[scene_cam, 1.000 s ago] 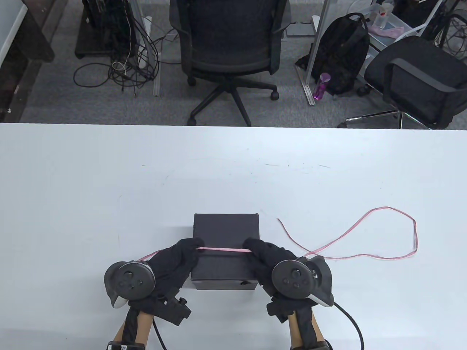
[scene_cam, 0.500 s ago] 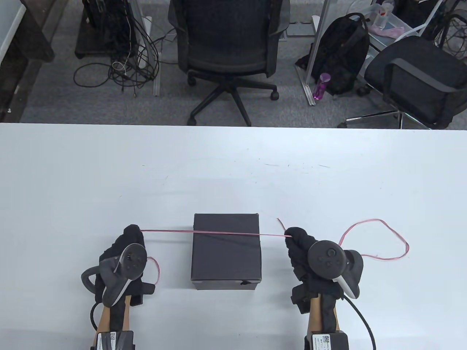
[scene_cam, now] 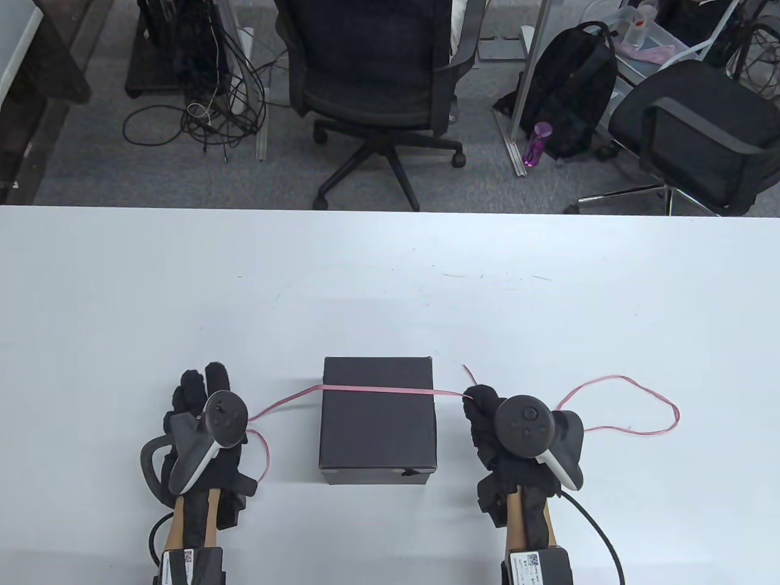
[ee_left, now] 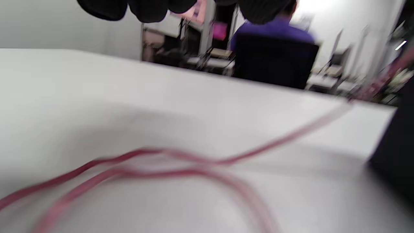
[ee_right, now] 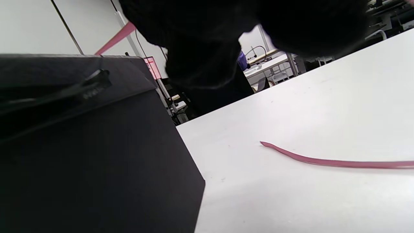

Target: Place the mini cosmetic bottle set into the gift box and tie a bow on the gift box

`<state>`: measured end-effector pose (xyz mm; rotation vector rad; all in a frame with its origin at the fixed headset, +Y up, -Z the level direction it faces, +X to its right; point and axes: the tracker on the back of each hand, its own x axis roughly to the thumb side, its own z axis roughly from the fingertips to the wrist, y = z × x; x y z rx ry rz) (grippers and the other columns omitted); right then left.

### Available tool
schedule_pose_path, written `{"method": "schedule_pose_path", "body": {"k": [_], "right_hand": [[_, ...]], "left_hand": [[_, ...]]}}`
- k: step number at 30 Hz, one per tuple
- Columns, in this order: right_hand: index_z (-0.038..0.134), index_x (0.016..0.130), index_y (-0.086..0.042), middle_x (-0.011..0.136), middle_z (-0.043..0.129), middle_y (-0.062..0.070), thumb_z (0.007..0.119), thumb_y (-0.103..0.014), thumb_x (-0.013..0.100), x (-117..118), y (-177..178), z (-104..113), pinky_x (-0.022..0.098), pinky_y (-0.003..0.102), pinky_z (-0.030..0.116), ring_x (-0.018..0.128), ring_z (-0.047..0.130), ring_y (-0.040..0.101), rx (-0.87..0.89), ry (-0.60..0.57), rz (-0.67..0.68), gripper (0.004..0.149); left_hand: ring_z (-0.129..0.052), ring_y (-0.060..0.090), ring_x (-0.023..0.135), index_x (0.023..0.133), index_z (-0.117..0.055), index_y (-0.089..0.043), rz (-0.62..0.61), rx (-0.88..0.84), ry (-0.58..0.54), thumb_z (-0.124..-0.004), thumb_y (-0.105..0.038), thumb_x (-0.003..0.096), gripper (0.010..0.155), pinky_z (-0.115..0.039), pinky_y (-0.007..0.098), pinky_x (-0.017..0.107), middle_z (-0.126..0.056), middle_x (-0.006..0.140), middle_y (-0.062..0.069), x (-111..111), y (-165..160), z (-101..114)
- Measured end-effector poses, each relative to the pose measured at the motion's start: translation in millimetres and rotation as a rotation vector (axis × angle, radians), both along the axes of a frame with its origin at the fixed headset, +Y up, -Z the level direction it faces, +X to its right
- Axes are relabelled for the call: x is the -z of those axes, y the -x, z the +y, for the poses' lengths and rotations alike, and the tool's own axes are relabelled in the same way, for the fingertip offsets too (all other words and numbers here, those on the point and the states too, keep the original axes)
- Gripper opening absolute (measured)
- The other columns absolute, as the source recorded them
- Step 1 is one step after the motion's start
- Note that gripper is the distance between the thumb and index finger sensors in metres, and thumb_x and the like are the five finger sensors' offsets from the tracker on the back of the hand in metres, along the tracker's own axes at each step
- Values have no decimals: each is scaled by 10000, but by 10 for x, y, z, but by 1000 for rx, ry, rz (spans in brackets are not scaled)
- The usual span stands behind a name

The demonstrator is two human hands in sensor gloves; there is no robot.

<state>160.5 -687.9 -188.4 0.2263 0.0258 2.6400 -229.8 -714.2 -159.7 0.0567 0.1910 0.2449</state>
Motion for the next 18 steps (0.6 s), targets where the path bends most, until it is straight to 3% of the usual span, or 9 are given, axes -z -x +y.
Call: {"method": "schedule_pose_path", "body": {"k": [2, 4, 7, 9, 16, 18], "right_hand": [[795, 921, -36, 501, 955, 99, 665, -256, 593, -44, 59, 96, 218, 342, 868, 172, 866, 66, 2, -51, 25, 416], [796, 921, -50, 504, 955, 94, 665, -260, 590, -95, 130, 194, 216, 340, 867, 174, 866, 65, 3, -100, 66, 414], [803, 917, -69, 498, 956, 85, 666, -269, 583, -195, 267, 349, 204, 333, 866, 170, 863, 63, 26, -208, 155, 412], [808, 914, -78, 498, 956, 81, 668, -273, 580, -261, 353, 433, 202, 331, 864, 170, 862, 65, 29, -237, 218, 412], [802, 918, -96, 496, 955, 70, 660, -284, 583, -461, 613, 612, 200, 324, 865, 170, 861, 59, 118, -298, 405, 410], [803, 918, -95, 494, 955, 69, 659, -285, 584, -493, 655, 632, 199, 323, 865, 169, 860, 58, 152, -297, 439, 411]], "left_hand": [[-632, 491, 1080, 1201, -365, -200, -161, -125, -186, -628, -448, 596, 704, -632, 636, 750, -440, 1200, 226, -103, -186, 230], [-688, 457, 1072, 1191, -431, -275, -330, -242, -279, -631, -449, 594, 653, -649, 623, 753, -506, 1200, 187, -200, -374, 397], [-703, 421, 1081, 1187, -441, -303, -546, -359, -306, -631, -457, 590, 645, -648, 601, 771, -519, 1207, 146, -314, -630, 522], [-696, 415, 1087, 1191, -414, -287, -606, -394, -331, -645, -459, 581, 674, -642, 597, 777, -512, 1209, 139, -355, -739, 531], [-520, 485, 1140, 1200, -213, -180, -704, -283, -118, -718, -539, 516, 923, -527, 635, 809, -349, 1230, 196, -319, -985, 367], [-503, 503, 1132, 1200, -223, -175, -685, -270, -116, -715, -532, 520, 913, -508, 633, 810, -348, 1226, 203, -309, -1006, 329]]}}
